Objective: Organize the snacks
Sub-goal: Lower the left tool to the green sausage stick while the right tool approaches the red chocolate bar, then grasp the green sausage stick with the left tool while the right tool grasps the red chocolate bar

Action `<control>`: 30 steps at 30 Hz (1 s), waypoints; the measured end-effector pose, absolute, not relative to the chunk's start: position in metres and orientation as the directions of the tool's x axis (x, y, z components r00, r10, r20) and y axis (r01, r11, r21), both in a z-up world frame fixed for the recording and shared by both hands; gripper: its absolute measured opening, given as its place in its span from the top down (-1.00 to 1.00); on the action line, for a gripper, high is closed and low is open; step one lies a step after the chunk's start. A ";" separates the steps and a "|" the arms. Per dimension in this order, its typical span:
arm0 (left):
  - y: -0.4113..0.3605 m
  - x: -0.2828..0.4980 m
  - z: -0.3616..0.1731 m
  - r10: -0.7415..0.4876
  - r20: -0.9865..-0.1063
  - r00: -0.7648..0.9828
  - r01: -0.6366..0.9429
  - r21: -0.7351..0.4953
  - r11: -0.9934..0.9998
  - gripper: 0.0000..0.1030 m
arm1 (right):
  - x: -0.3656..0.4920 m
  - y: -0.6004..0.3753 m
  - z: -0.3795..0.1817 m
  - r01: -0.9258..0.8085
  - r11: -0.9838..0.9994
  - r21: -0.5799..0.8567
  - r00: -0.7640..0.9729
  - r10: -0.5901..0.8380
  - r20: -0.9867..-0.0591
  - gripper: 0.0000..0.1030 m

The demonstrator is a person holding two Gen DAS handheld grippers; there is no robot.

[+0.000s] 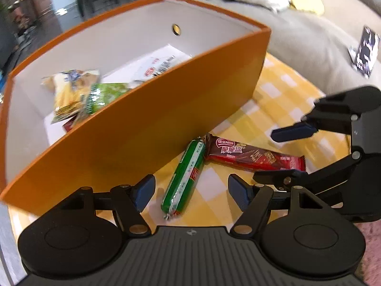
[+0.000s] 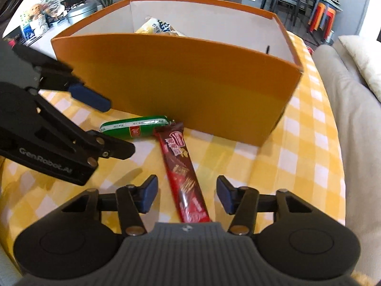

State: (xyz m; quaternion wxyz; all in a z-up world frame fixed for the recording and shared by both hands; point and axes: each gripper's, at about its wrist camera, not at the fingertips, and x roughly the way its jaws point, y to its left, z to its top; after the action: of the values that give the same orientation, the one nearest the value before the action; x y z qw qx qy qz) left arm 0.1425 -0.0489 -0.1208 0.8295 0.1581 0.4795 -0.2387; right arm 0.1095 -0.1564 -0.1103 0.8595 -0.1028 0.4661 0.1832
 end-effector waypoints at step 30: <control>-0.036 0.145 -0.133 -0.186 -0.906 0.379 0.288 -0.076 0.955 0.13 | 0.110 -0.147 -0.120 -0.394 0.916 0.070 0.454 0.260 -0.852 0.45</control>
State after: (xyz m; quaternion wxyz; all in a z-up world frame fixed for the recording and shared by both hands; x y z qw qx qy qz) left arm 0.1452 -0.0361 -0.1326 0.8291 0.0474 0.5383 -0.1431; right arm 0.1102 -0.1470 -0.1195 0.8498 -0.0690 0.4859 0.1925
